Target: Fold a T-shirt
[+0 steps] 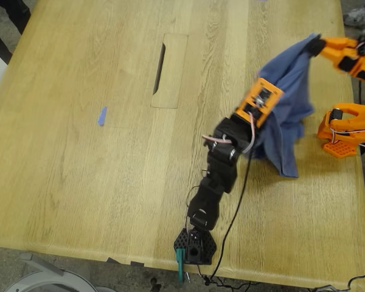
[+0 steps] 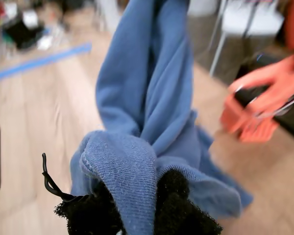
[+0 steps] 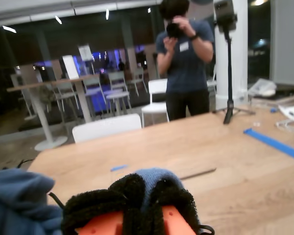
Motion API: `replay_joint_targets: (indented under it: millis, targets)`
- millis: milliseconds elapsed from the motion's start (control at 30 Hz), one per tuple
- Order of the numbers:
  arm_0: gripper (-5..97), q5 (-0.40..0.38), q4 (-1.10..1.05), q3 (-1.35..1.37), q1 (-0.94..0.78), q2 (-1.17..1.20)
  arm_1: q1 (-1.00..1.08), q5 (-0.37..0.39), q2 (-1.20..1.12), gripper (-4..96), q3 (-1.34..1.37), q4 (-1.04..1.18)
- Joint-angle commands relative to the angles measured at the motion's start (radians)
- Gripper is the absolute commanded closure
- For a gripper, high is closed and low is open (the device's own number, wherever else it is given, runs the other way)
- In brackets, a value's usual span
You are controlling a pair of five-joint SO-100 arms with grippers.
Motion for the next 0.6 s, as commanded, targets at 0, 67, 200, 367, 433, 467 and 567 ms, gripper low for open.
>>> replay_joint_targets:
  millis: [0, 67, 200, 367, 433, 467, 567]
  targets:
    - [92, -0.008, 0.044, 0.586, -0.064, 0.4, 0.003, 0.012, 0.034, 90.0, 0.061, -0.057]
    - [92, -0.009, -0.049, 0.824, -0.081, 0.538, 0.011, 0.017, 0.057, 90.0, 0.114, -0.078]
    - [92, -0.006, -0.302, 1.193, -0.149, 0.718, 0.026, 0.029, 0.087, 90.0, 0.242, -0.138]
    - [92, 0.0, -0.571, 1.539, -0.241, 0.887, 0.049, 0.035, 0.091, 89.8, 0.396, -0.255]
    - [92, 0.002, -0.649, 1.638, -0.279, 0.937, 0.069, 0.034, 0.091, 89.5, 0.46, -0.304]
    - [92, 0.003, -0.707, 1.694, -0.298, 0.962, 0.072, 0.034, 0.091, 89.4, 0.497, -0.334]
    - [92, 0.012, -0.859, 1.821, -0.357, 1.0, 0.087, 0.038, 0.089, 89.4, 0.617, -0.448]
